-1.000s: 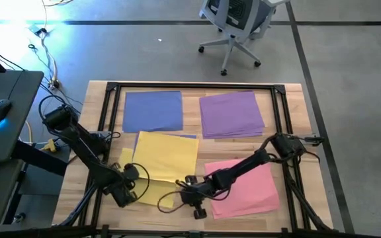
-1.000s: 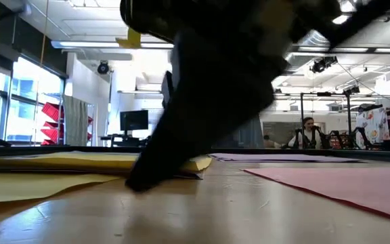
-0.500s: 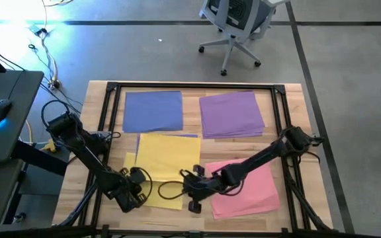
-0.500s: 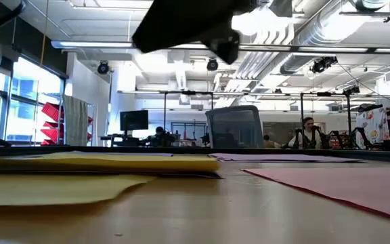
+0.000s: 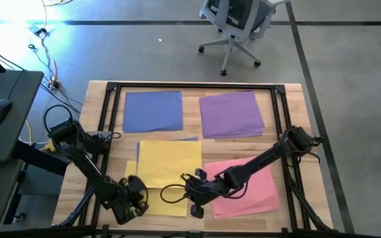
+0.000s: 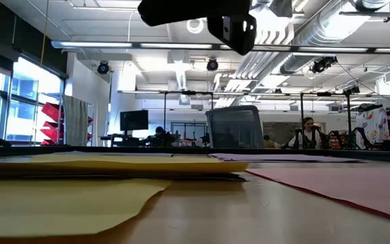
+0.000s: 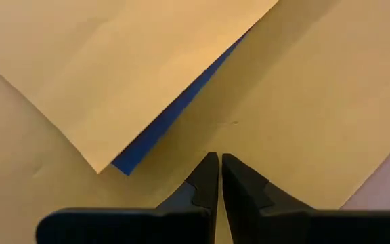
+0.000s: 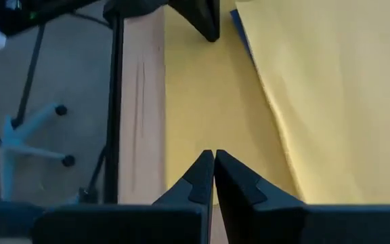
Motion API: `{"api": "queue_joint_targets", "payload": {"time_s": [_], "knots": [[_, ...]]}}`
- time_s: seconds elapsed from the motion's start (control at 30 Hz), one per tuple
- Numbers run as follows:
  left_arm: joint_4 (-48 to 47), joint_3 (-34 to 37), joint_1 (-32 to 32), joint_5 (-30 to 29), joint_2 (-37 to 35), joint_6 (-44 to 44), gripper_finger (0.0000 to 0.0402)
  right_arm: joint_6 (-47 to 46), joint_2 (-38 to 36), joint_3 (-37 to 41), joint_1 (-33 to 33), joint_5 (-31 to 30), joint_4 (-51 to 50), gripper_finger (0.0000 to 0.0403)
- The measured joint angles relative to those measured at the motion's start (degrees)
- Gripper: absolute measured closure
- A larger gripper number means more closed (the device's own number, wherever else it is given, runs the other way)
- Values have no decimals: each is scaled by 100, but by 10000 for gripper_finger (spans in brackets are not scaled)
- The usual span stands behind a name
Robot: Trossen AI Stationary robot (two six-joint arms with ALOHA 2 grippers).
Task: Organize paper
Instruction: Stack the yellow paper on the bottom left yellow paper
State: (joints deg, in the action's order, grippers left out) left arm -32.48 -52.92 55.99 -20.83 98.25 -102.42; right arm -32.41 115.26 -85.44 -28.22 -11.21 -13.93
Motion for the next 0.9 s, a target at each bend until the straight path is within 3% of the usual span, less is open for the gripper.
{"api": "queue_joint_targets", "payload": {"time_s": [0.23, 0.5, 0.6, 0.73, 0.9], "knots": [[-431, -585, -4, 355, -14, -404, 402, 2100, 259, -1, 99, 245, 125, 338], [-535, -1073, 38, 562, -29, -794, 401, 3484, 1015, -1, 245, -432, 1163, 247], [-583, -1175, 67, 546, -27, -701, 401, 3602, 1227, -1, 359, -674, 1530, 237], [-549, -1327, 83, 546, -27, -402, 401, 3915, 1450, -2, 524, -285, 1807, 236], [-546, -1486, 87, 529, -34, 26, 401, 4191, 1640, -3, 619, -231, 1787, 236]]}}
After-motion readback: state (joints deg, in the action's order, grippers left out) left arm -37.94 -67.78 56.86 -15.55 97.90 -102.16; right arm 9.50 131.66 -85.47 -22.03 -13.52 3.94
